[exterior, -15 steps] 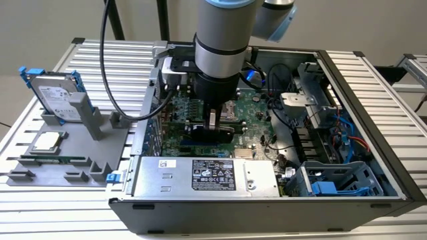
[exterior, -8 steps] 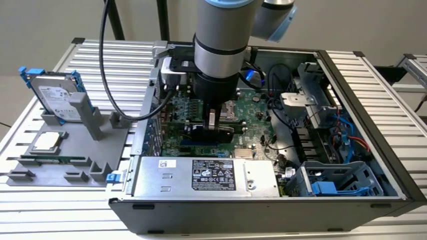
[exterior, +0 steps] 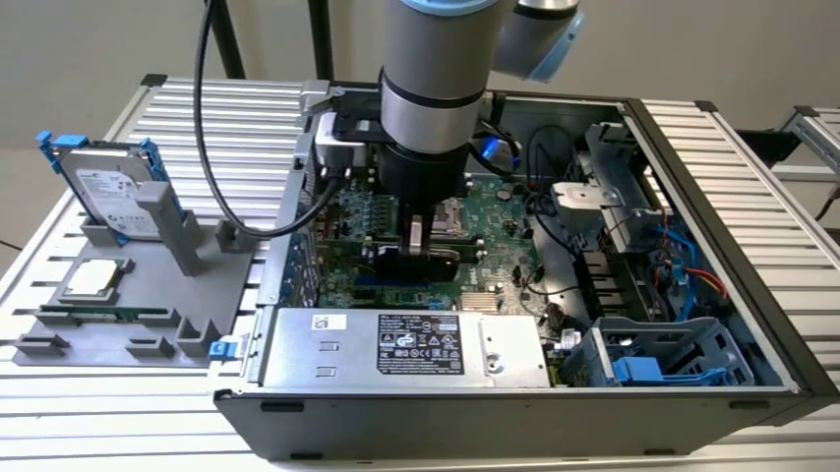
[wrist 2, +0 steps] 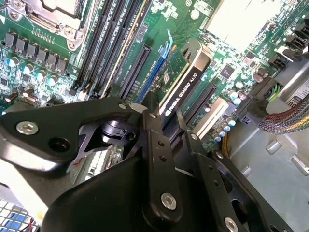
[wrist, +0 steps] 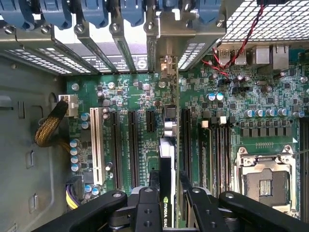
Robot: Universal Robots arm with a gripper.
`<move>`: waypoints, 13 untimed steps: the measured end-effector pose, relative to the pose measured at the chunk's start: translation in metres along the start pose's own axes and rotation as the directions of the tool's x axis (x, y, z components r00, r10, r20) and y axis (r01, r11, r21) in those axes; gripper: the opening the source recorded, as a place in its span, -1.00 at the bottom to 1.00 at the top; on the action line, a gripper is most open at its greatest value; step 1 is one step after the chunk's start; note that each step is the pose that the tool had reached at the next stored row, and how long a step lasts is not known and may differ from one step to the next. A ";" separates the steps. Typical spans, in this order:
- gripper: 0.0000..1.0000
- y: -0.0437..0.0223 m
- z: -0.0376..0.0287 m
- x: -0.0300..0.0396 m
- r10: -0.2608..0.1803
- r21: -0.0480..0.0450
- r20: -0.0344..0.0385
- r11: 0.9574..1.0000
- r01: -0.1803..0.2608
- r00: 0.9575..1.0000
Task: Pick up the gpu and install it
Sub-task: 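Insert the gpu into the slot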
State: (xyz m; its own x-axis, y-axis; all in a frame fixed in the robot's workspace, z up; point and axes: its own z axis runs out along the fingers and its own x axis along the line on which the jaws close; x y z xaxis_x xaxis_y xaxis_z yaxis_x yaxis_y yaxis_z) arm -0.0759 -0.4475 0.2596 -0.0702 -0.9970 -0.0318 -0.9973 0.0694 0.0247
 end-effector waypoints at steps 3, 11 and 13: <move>-1.00 -0.0048 -0.0001 -0.0003 0.000 0.000 0.000 1.000 0.000 1.000; -1.00 -0.0065 -0.0003 0.0028 -0.003 -0.001 0.000 1.000 0.003 1.000; -1.00 -0.0059 -0.0003 0.0029 -0.003 -0.001 0.000 1.000 0.003 1.000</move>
State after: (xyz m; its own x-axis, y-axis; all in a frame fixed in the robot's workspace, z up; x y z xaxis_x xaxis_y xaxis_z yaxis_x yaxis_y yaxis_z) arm -0.0702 -0.4508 0.2597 -0.0674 -0.9972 -0.0317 -0.9974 0.0666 0.0260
